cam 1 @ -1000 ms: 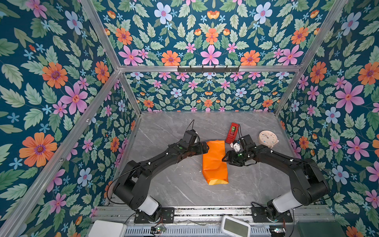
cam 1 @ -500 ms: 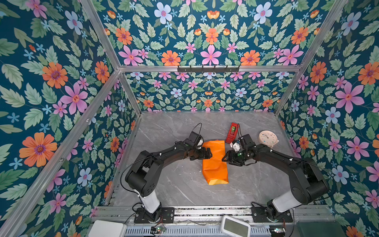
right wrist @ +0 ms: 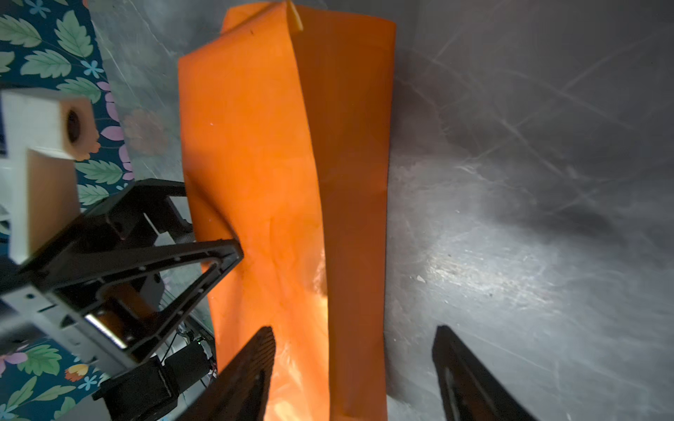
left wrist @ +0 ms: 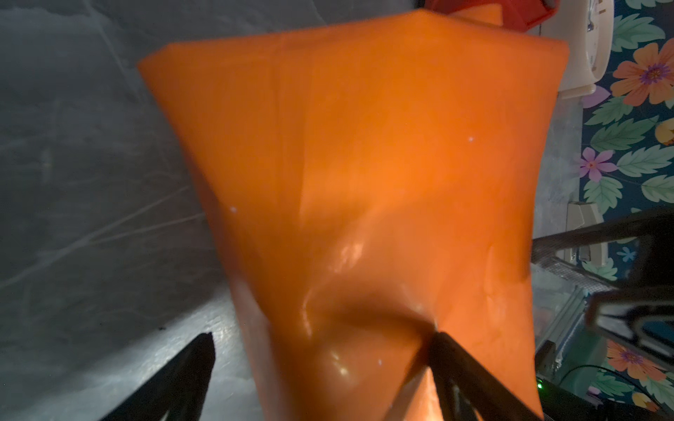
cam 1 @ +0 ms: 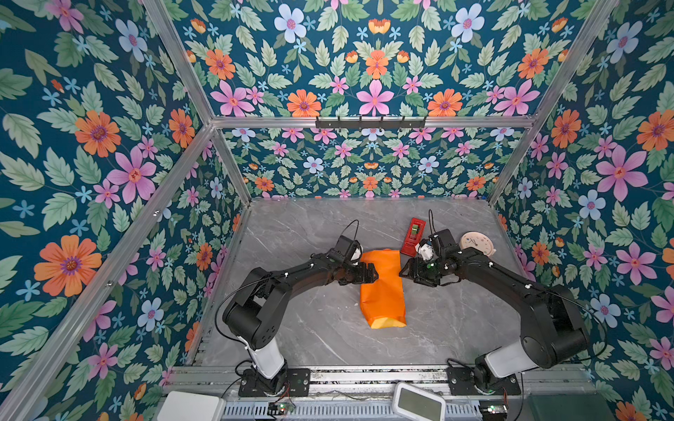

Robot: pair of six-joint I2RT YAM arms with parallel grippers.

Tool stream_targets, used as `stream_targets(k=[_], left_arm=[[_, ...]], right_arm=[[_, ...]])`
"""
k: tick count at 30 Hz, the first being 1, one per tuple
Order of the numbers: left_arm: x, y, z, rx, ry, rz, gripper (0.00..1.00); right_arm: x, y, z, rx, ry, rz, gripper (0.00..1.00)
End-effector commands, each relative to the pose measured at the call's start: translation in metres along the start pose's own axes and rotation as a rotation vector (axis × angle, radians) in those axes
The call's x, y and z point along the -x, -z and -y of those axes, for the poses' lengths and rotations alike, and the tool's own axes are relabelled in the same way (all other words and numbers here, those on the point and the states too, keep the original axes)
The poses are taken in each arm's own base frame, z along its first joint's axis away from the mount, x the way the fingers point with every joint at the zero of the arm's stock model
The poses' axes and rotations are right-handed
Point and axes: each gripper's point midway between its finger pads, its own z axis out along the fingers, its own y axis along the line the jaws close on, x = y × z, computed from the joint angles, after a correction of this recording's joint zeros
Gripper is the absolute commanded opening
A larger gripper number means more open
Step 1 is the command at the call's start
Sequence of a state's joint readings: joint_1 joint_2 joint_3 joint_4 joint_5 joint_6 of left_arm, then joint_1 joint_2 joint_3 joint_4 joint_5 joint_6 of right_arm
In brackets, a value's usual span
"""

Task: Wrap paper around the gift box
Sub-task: 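Grasp the orange-wrapped box end with the left gripper beside the right gripper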

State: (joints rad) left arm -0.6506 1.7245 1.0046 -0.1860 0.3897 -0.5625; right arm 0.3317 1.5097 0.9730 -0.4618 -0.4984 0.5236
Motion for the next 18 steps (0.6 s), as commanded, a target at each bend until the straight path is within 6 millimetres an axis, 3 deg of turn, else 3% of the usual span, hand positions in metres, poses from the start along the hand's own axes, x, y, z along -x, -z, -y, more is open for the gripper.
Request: stream_targets(k=[1, 18], left_arm=[[-0.029, -0.002, -0.047, 0.218, 0.015, -0.088, 0.93], [-0.026, -0.002, -0.047, 0.234, 0.015, -0.073, 0.92]], right_arm=[[0.001, 0.003, -0.005, 0.013, -0.009, -0.011, 0.70], [-0.003, -0.030, -0.029, 0.006, 0.039, -0.076, 0.64]])
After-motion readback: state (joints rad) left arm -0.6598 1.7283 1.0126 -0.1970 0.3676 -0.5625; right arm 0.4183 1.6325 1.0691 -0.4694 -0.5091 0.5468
